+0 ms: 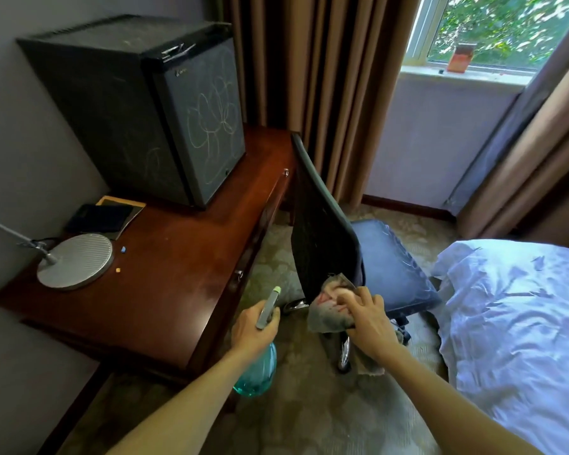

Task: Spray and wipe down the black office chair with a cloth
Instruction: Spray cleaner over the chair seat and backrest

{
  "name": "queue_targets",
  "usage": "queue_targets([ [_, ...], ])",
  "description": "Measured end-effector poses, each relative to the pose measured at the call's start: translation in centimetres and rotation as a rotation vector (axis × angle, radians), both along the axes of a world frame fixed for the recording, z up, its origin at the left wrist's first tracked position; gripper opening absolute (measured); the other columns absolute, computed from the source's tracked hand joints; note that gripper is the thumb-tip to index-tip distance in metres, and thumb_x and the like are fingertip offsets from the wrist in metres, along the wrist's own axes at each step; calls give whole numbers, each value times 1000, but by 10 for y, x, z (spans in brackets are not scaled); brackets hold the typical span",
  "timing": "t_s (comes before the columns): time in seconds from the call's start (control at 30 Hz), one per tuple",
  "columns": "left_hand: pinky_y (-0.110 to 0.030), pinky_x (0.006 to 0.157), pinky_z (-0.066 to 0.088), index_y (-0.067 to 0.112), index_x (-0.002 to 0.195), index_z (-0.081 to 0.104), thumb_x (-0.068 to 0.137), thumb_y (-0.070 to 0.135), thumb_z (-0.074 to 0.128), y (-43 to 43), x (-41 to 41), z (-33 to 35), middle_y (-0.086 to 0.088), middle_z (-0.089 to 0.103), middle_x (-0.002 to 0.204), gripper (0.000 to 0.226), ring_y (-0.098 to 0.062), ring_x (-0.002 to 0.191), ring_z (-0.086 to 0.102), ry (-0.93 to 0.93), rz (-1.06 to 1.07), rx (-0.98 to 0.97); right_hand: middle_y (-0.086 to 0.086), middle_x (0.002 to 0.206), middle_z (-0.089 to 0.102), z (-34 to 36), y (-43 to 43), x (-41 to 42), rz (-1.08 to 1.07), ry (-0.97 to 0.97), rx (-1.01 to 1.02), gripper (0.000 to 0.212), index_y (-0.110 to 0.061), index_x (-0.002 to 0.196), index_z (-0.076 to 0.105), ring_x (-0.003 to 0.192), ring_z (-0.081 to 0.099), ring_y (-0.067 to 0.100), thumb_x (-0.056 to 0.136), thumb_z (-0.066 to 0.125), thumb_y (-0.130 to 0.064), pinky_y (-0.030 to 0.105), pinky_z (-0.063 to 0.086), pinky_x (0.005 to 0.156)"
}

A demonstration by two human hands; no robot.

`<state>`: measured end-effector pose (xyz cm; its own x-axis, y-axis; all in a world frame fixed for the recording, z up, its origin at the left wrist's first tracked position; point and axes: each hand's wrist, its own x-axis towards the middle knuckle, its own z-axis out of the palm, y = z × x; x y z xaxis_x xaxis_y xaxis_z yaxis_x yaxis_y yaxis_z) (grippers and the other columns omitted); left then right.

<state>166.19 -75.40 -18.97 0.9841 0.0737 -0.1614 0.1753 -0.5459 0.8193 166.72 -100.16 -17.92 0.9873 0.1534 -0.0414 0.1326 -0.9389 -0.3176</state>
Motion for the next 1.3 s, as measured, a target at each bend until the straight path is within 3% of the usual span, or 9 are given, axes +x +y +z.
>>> queue_targets([
  [0.1, -35, 58, 47, 26, 75, 53, 92, 41, 53, 8, -12, -2, 0, 59, 67, 23, -18, 61, 59, 15, -67, 62, 1, 138, 27, 3, 3, -7, 3, -6, -14, 57, -38, 134, 35, 115, 29, 26, 85, 61, -27, 37, 46, 91],
  [0.3, -43, 60, 52, 30, 77, 54, 89, 44, 54, 29, -35, -15, -1, 59, 68, 18, -22, 63, 62, 62, -121, 15, 1, 141, 25, 5, 18, -24, 23, 12, -19, 55, -38, 135, 34, 120, 27, 26, 87, 59, -29, 37, 44, 95],
  [0.43, -36, 61, 50, 24, 76, 58, 92, 33, 57, 35, -58, -29, 1, 58, 66, 19, -17, 63, 59, 83, -57, 66, 2, 139, 30, -4, 23, -45, 13, -1, -4, 55, -38, 134, 35, 116, 31, 24, 86, 60, -33, 34, 41, 93],
  [0.6, -21, 61, 45, 27, 78, 56, 93, 42, 55, 51, -77, -43, 7, 59, 70, 21, -7, 67, 59, 127, -59, 176, 2, 140, 28, -14, 19, -71, -26, 73, -31, 56, -35, 136, 36, 122, 27, 25, 86, 60, -35, 36, 43, 97],
  [0.83, -17, 63, 42, 22, 91, 58, 88, 39, 64, 69, -104, -63, 8, 57, 77, 18, -8, 74, 58, 171, -135, 30, 1, 141, 26, -24, 21, -97, -71, 111, -87, 62, -36, 137, 33, 119, 29, 23, 84, 63, -38, 31, 44, 94],
  [0.97, -15, 63, 43, 20, 87, 58, 87, 37, 67, 68, -118, -70, 8, 56, 74, 18, -8, 70, 56, 190, -63, 38, 1, 139, 27, -26, 22, -106, -87, 111, -81, 61, -36, 136, 34, 118, 30, 22, 83, 63, -39, 31, 45, 93],
  [1.13, -24, 66, 48, 20, 83, 58, 86, 34, 68, 73, -127, -77, 5, 57, 73, 17, -11, 71, 57, 161, -59, 44, 2, 140, 27, -30, 21, -114, -102, 100, -56, 59, -36, 135, 35, 121, 30, 24, 83, 64, -38, 34, 46, 93],
  [1.3, -32, 73, 56, 22, 95, 61, 83, 35, 70, 72, -127, -80, 5, 63, 82, 20, -13, 78, 62, 70, -154, -59, 2, 141, 24, -28, 14, -116, -108, 97, -52, 58, -35, 136, 35, 121, 28, 23, 85, 63, -39, 31, 43, 94],
])
